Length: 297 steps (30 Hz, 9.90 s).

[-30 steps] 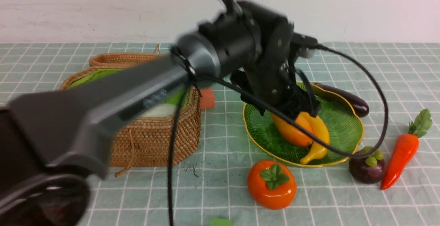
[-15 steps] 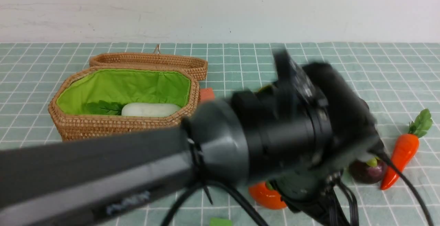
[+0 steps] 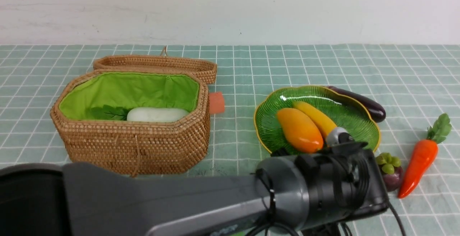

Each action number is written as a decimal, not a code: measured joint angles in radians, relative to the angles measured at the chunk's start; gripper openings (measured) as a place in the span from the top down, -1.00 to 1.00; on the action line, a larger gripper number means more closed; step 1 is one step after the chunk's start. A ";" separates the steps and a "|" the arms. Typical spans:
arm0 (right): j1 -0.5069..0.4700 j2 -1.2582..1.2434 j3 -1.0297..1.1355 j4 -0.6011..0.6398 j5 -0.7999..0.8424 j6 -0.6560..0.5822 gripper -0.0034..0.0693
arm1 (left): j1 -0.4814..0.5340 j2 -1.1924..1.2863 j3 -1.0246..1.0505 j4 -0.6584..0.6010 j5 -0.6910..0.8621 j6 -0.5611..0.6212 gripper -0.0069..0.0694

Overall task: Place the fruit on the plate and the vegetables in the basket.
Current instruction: Grab a tomato with your left arm and place it on the plate on the right, then use the right arm to grab a mangosteen and put it into the right plate, then use the right arm to grab a carrot and put it into the left basket

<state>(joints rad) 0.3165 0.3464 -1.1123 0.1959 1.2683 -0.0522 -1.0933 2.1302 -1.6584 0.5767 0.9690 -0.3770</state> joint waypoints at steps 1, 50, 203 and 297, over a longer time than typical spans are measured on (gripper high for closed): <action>0.000 0.000 0.000 0.000 0.000 0.000 0.56 | 0.000 0.003 0.000 0.002 0.000 -0.006 -0.67; 0.000 -0.001 0.000 -0.046 0.000 0.000 0.55 | 0.000 -0.076 -0.083 -0.036 0.164 -0.012 -0.03; -0.217 1.690 -0.459 0.439 -0.723 -0.636 -0.94 | 0.211 -1.809 1.030 -0.457 -0.541 0.099 0.85; 0.371 1.959 -1.368 0.152 -0.273 -0.524 -0.90 | 0.211 -1.806 1.030 0.178 -0.263 -0.536 0.82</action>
<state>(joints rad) 0.6870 2.3055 -2.4804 0.3481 0.9950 -0.5758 -0.8827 0.3247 -0.6281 0.7545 0.7064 -0.9132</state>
